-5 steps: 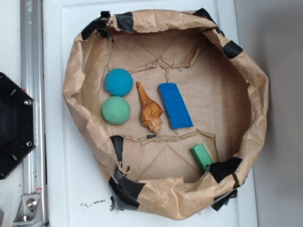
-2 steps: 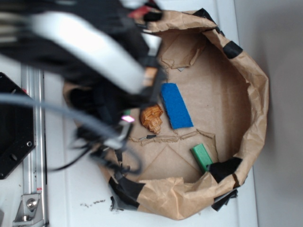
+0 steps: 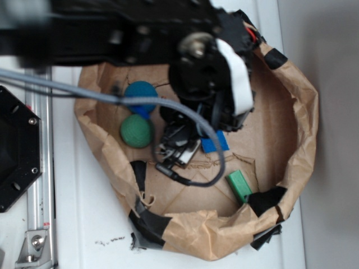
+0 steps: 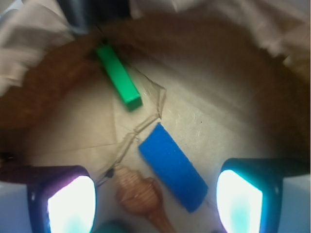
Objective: Grab the green block.
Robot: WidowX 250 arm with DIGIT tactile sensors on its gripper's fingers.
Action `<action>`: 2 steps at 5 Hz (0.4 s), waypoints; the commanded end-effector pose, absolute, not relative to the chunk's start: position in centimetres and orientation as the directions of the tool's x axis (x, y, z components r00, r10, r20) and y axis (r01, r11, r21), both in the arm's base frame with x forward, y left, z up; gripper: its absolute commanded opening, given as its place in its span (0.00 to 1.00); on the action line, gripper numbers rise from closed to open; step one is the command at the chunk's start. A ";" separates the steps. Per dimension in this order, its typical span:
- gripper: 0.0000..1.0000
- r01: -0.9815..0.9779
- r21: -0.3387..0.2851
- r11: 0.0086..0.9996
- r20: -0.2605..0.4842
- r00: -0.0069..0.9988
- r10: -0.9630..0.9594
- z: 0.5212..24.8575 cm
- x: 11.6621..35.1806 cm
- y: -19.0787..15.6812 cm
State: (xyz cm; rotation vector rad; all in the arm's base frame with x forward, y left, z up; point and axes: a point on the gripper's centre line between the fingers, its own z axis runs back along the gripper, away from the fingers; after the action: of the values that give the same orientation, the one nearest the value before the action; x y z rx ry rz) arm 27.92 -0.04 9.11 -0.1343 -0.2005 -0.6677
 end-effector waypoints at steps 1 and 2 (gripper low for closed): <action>1.00 0.759 0.037 0.650 0.182 0.634 -0.752 6.6 30.3 -6.1; 1.00 0.812 0.060 0.580 0.185 0.562 -0.806 6.0 31.5 -8.3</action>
State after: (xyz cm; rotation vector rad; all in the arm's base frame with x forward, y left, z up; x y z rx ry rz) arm 31.26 -6.54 4.38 -0.0460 -0.1414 -0.9168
